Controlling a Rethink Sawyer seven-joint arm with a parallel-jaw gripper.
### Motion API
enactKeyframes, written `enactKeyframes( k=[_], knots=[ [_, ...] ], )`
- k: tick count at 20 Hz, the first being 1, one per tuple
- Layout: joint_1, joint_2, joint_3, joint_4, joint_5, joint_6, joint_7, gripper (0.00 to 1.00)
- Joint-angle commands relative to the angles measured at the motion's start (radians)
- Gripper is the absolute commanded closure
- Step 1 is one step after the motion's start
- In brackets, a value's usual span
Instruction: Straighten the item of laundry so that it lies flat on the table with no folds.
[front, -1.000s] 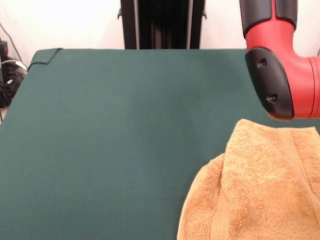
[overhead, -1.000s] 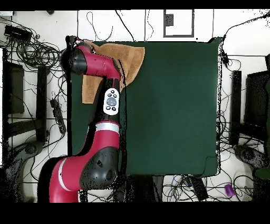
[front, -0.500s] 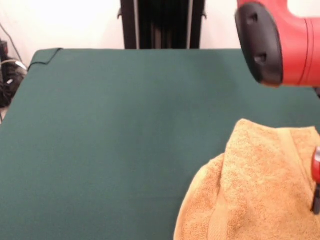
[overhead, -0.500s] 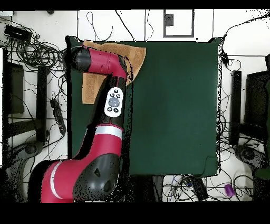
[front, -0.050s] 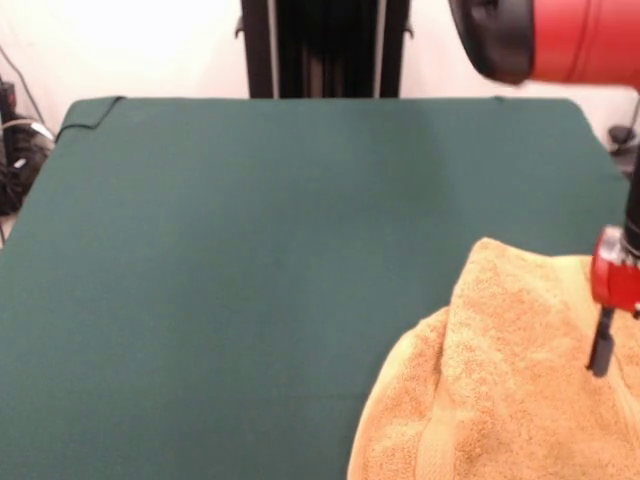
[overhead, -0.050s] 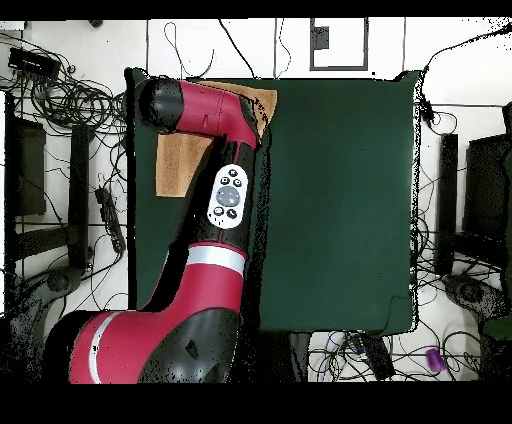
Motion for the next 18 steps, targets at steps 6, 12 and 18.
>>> enactKeyframes(
  k=[6,12,18],
  knots=[
    [-0.085,-0.147,0.224,0.326,-0.108,0.064,-0.177,0.0],
    [-0.143,-0.185,0.268,0.393,-0.196,0.04,-0.235,0.0],
    [-0.174,-0.197,0.309,0.419,-0.269,0.009,-0.231,0.0]
  ],
)
